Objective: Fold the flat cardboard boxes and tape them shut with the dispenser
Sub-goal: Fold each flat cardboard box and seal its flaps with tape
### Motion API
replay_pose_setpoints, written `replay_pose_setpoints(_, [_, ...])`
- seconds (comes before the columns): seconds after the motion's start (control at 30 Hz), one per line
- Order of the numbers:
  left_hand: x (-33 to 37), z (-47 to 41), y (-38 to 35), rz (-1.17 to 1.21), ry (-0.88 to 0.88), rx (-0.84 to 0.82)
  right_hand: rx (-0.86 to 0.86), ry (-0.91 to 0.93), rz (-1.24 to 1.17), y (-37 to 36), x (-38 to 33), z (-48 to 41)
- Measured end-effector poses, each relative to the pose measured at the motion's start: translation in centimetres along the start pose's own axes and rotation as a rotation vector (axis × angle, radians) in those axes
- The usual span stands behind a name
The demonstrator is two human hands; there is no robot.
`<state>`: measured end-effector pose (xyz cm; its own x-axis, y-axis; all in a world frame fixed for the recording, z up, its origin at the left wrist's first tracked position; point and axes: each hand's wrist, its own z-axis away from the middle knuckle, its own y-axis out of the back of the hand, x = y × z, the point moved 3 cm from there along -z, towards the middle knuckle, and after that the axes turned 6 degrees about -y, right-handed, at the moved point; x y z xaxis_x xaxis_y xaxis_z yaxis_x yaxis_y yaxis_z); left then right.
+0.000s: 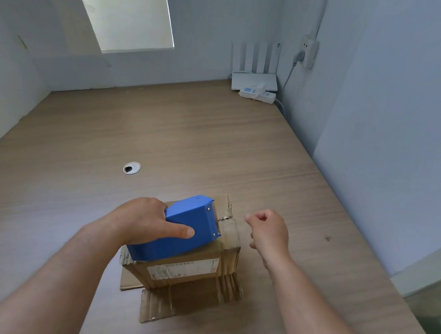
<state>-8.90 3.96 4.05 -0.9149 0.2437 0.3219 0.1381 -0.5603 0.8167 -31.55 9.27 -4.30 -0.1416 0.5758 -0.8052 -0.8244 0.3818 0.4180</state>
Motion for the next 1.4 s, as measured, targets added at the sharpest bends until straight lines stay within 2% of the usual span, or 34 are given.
replay_pose_setpoints(0.1, [0.0, 0.0, 0.0, -0.002, 0.011, 0.000, 0.010, 0.169, 0.208, -0.9, -1.3, 2.2])
replay_pose_setpoints(0.2, [0.1, 0.0, 0.0, 0.015, 0.028, -0.002, 0.055, 0.203, 0.357, -2.1, -1.7, 3.2])
replay_pose_setpoints(0.63, [0.2, -0.6, 1.6, 0.055, 0.044, -0.037, 0.120, 0.310, 0.320, -3.0, -1.5, 2.3])
replay_pose_setpoints(0.87, [0.3, -1.1, 4.0, 0.001, -0.018, -0.130, 0.086, 0.218, 0.190, -2.6, -2.3, 2.4])
replay_pose_setpoints(1.03, [-4.9, 1.1, 7.5, -0.030, 0.031, -0.189, 0.118, 0.207, 0.206, -2.0, -2.2, 2.2])
replay_pose_setpoints(1.17, [-9.4, 2.6, 8.7, 0.084, 0.063, -0.240, 0.113, 0.214, 0.234, -3.2, -2.4, 2.7])
replay_pose_setpoints(1.4, [-17.9, 4.8, 9.7, 0.182, 0.226, -0.239, 0.160, 0.238, 0.288, -3.2, -2.6, 2.4])
